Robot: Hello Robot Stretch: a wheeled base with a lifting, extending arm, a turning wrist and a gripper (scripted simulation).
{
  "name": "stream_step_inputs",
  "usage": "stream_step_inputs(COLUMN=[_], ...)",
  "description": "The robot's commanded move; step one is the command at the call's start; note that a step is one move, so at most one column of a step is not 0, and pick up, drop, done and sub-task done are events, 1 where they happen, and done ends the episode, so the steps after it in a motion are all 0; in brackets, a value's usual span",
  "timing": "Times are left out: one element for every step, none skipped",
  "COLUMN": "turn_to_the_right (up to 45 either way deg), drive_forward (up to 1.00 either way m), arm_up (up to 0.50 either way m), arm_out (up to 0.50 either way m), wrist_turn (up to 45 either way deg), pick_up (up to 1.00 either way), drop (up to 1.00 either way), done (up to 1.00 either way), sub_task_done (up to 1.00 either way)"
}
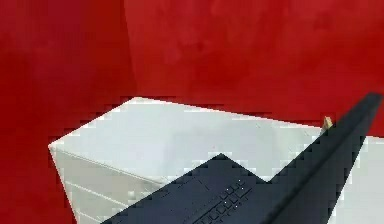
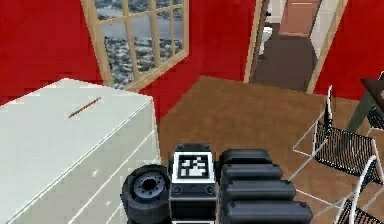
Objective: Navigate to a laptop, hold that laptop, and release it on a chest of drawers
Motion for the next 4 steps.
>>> stream_step_inputs(turn_to_the_right=[-45.0,-45.0,-33.0,-45.0], drive_forward=[0.00,0.00,0.00,0.00], arm_up=[0.00,0.00,0.00,0.00], arm_out=[0.00,0.00,0.00,0.00], wrist_turn=[0.0,0.0,0.0,0.0], pick_up=[0.00,0.00,0.00,0.00], drop=[0.00,0.00,0.00,0.00], done=[0.00,0.00,0.00,0.00], sub_task_done=[0.00,0.00,0.00,0.00])
